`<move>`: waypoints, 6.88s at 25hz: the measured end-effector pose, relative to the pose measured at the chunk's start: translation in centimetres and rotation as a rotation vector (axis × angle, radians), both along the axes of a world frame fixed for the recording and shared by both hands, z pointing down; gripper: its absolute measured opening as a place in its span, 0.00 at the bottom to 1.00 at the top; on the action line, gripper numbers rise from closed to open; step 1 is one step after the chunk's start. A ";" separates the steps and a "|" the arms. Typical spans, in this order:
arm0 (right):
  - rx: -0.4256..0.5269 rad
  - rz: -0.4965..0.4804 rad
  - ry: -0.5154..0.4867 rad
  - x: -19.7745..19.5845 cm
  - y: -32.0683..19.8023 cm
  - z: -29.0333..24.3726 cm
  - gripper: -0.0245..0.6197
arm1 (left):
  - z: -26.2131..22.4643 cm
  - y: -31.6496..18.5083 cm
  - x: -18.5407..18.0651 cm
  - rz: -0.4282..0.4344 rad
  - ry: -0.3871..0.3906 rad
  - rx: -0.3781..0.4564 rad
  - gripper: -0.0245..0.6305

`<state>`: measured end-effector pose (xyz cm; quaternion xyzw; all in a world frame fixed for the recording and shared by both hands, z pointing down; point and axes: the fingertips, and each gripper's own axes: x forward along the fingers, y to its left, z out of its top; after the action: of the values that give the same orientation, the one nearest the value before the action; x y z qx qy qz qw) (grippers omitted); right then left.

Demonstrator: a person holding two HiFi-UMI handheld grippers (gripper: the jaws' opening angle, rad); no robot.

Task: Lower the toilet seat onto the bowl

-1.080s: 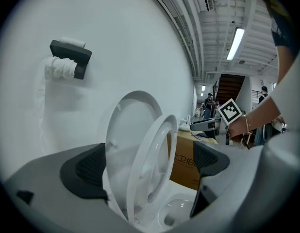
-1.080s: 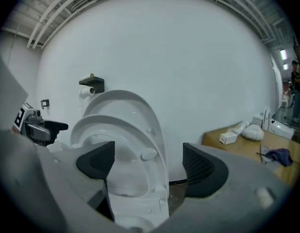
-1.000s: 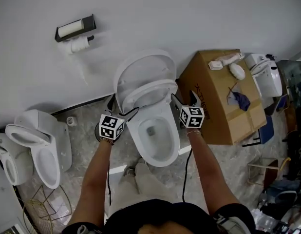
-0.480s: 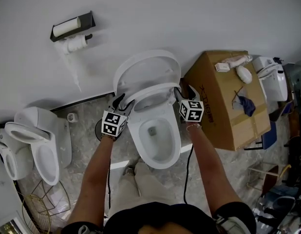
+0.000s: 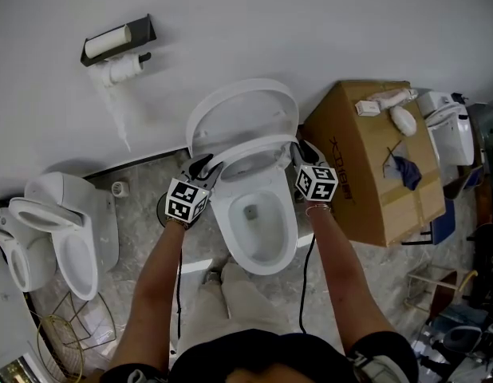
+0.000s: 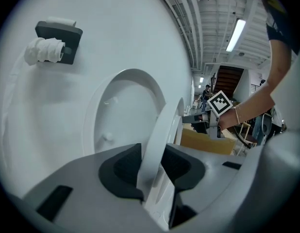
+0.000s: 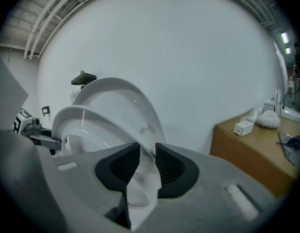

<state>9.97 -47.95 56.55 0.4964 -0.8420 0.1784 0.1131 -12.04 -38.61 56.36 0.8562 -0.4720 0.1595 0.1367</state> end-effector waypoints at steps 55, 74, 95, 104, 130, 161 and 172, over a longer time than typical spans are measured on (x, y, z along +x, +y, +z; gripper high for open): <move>-0.247 0.123 -0.314 12.2 21.6 7.1 0.19 | 7.1 21.5 10.9 0.383 -0.290 -0.052 0.30; -0.602 0.035 -1.035 8.6 24.1 6.6 0.45 | 10.6 25.5 12.8 0.464 -0.364 -0.084 0.33; -0.641 0.143 -1.104 9.7 26.5 9.6 0.31 | 13.9 28.5 10.8 0.331 -0.097 -0.390 0.54; -0.652 0.179 -1.067 10.7 28.3 11.8 0.30 | 15.4 30.0 8.6 0.052 0.294 -0.644 0.55; -0.616 0.437 -1.172 13.8 33.4 18.8 0.22 | 25.0 29.4 10.0 -0.274 0.956 -1.018 0.31; -0.615 0.592 -1.144 15.8 37.2 27.8 0.21 | 30.8 33.8 9.8 -0.277 0.844 -1.047 0.24; -0.605 0.600 -1.145 16.0 37.6 30.3 0.22 | 33.0 33.0 9.6 -0.299 0.862 -1.017 0.23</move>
<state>25.97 -10.32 86.90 0.4817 -0.5098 0.6604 -0.2681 -2.48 -5.66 89.38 0.5981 -0.3548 -0.0145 0.7185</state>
